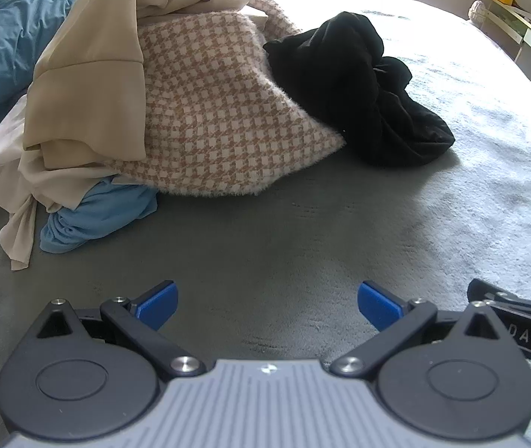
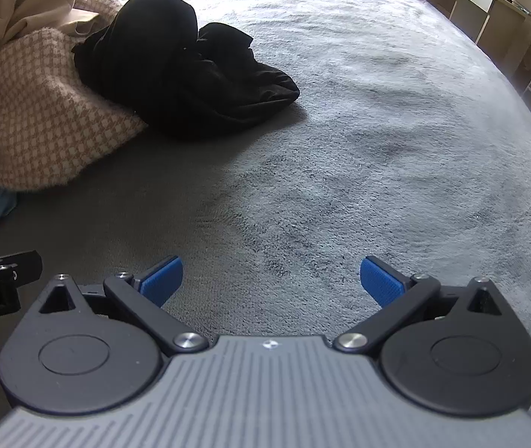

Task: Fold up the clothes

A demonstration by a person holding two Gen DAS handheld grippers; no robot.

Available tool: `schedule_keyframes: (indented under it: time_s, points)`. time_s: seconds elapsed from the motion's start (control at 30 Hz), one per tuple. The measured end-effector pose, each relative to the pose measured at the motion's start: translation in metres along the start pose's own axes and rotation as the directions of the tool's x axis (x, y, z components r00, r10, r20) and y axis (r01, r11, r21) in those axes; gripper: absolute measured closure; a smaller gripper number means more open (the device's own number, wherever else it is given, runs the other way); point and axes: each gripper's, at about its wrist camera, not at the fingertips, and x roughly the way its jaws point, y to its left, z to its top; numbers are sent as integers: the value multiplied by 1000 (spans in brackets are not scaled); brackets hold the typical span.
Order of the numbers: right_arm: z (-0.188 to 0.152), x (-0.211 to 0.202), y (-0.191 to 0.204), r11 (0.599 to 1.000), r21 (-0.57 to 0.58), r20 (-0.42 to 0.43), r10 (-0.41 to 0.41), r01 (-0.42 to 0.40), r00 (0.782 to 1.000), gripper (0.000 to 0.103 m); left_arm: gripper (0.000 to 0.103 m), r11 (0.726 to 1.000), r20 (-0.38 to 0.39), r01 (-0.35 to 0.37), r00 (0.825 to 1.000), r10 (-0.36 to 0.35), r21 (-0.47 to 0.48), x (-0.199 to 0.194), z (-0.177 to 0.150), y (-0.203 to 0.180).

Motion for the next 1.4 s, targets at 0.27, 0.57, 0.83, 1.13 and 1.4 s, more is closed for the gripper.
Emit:
schedule_keyframes:
  time_s: [0.27, 0.57, 0.83, 1.13, 1.4]
  points:
    - [2, 4, 0, 1000, -9, 1, -2, 2, 1000, 1, 0, 1000, 12, 13, 1000, -13, 20, 4, 4, -3]
    - [8, 8, -10, 999, -6, 54, 38, -37, 998, 1, 0, 996, 78, 56, 995, -62, 68, 13, 22, -18]
    - [45, 24, -32, 992, -97, 232, 106, -85, 967, 1, 0, 987, 259, 96, 958, -128, 131, 33, 77, -39]
    - [131, 76, -33, 963, -154, 384, 266, -223, 884, 2, 16, 969, 395, 85, 902, -173, 231, 75, 159, -56]
    - [155, 158, -3, 922, -246, 258, 359, -298, 897, 11, 62, 960, 320, 117, 926, -198, 256, 119, 176, -58]
